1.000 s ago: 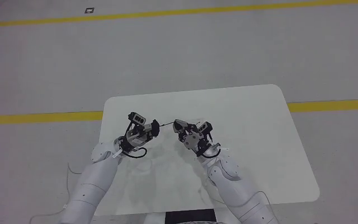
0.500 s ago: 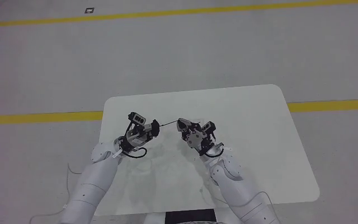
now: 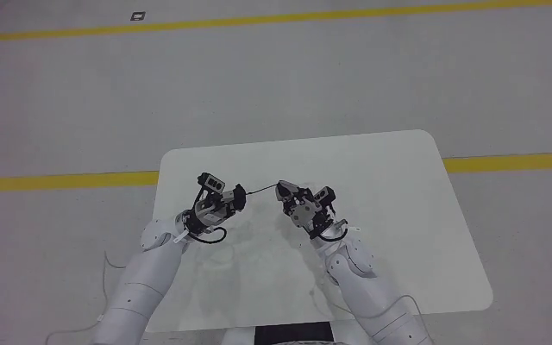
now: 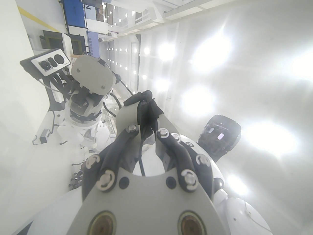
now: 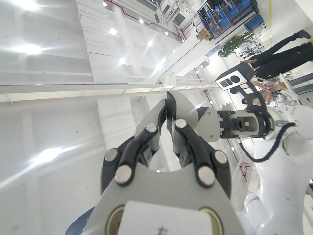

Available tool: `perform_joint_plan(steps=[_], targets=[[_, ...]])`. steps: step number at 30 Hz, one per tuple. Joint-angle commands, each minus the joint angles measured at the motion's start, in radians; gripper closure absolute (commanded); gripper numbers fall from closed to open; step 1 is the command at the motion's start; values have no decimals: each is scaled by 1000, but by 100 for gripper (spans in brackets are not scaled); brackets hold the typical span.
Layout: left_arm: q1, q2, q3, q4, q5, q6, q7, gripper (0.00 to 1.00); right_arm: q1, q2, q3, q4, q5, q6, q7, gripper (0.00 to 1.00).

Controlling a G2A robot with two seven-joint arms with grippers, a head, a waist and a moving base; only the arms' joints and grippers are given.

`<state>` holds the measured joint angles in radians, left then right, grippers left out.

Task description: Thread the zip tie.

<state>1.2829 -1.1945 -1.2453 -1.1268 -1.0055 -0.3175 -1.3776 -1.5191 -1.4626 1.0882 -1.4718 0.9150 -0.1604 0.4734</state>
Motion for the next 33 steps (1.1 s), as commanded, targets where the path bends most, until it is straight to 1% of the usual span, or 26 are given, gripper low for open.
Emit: perform_joint_plan(steps=[1,20,31,33], targets=[[0,0,0,0,0,0,0,100,-1,0,1,-1,1,-1,0,100],[0,0,0,0,0,0,0,100,-5,4,18,1,14,-9,-3,100],[0,0,0,0,0,0,0,100,-24,11,57,-20,24,-30,-10,100],[0,0,0,0,0,0,0,100,-26,12,60,-25,15,-23,-1,100]])
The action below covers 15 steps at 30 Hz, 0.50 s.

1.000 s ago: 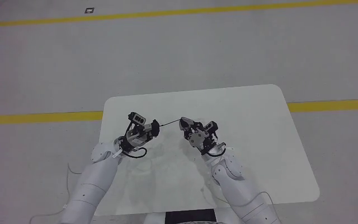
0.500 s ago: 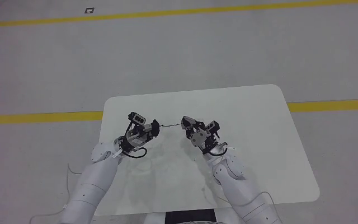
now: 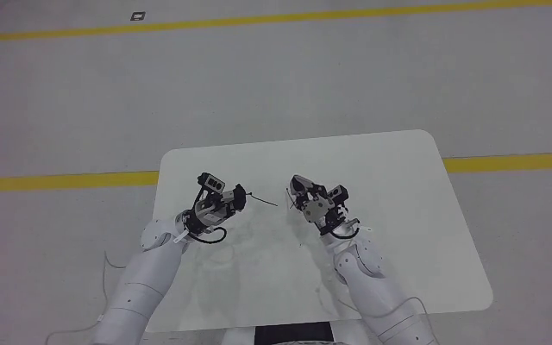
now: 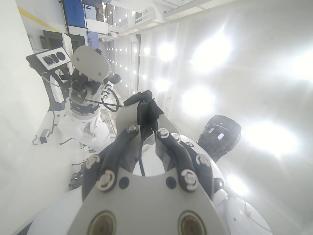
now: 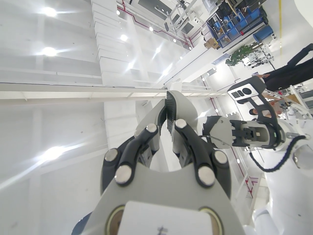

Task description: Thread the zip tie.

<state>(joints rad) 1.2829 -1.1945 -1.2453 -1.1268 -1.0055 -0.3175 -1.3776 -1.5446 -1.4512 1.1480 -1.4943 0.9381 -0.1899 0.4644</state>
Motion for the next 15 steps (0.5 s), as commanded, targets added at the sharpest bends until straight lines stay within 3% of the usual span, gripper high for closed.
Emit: perform_joint_plan(steps=[1,2,15], targets=[[0,0,0,0,0,0,0,100,0,2,0,-5,-12,11,14,65],[0,0,0,0,0,0,0,100,-1,2,-1,-7,-15,13,17,0],[0,0,0,0,0,0,0,100,-1,2,-1,-7,-15,13,17,0]])
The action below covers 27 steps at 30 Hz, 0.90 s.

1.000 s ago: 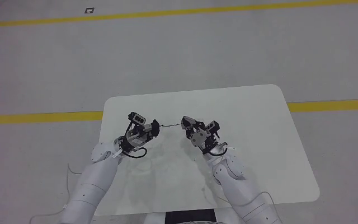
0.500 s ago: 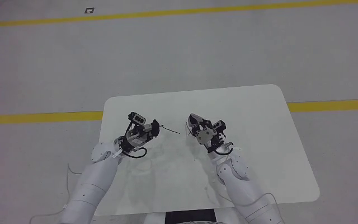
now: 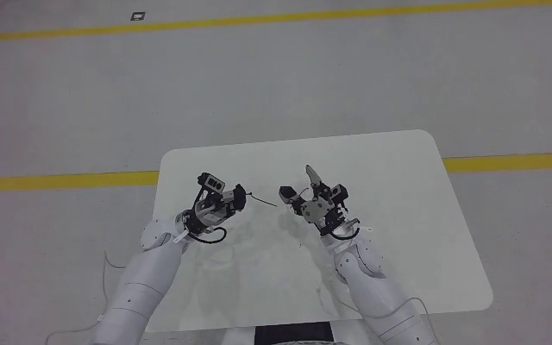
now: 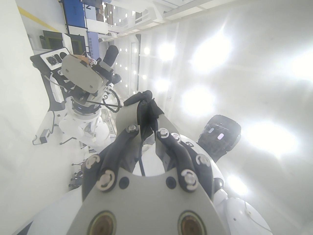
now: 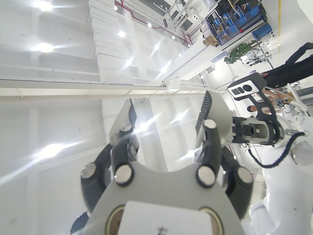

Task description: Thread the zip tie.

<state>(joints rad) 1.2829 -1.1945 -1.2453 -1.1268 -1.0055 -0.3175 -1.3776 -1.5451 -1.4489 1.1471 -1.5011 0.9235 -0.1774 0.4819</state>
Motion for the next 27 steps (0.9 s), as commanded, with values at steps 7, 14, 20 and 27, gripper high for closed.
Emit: perform_joint_plan(steps=[7,14,20,27], targets=[[0,0,0,0,0,0,0,100,0,0,0,0,0,0,0,0],[0,0,0,0,0,0,0,100,-12,12,35,-46,-231,-152,-44,0],[0,0,0,0,0,0,0,100,-52,22,80,-203,-787,-163,-146,0],[0,0,0,0,0,0,0,100,-59,20,71,-208,-800,-163,-160,0]])
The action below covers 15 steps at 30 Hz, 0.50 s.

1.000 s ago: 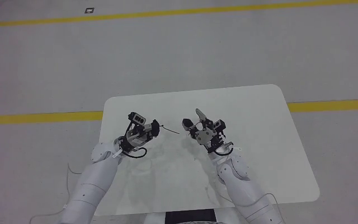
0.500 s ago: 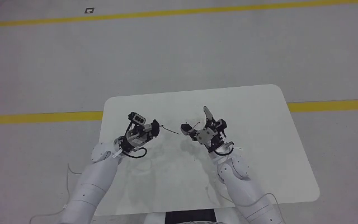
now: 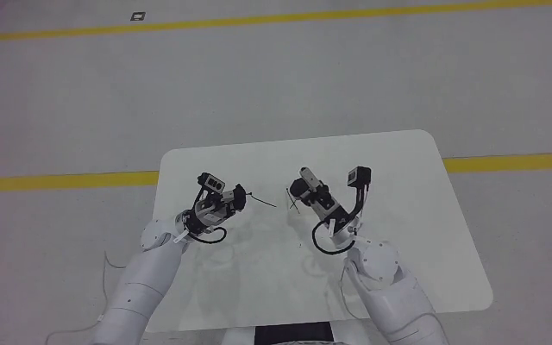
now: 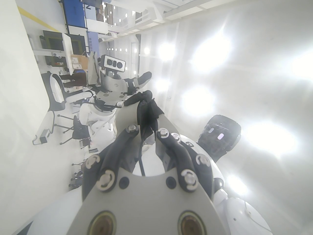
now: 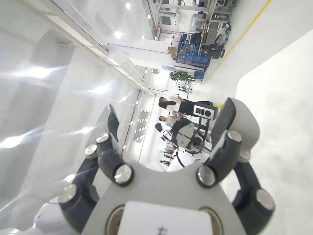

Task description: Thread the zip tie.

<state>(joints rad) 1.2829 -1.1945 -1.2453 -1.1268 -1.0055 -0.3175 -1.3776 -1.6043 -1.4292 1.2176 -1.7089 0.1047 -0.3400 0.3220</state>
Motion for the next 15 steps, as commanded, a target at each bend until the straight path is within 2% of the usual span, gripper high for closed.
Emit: perform_joint_plan(steps=[1,2,6,11,15], targets=[[0,0,0,0,0,0,0,100,0,0,0,0,18,0,0,0],[0,0,0,0,0,0,0,100,0,0,0,0,18,0,0,0],[1,0,0,-5,2,3,15,100,1,8,25,-26,-125,0,-50,0],[27,8,-27,-59,6,-2,53,100,-20,14,53,-51,-162,0,-102,0],[60,18,-65,-128,8,-9,61,100,-28,18,70,-55,-163,0,-123,0]])
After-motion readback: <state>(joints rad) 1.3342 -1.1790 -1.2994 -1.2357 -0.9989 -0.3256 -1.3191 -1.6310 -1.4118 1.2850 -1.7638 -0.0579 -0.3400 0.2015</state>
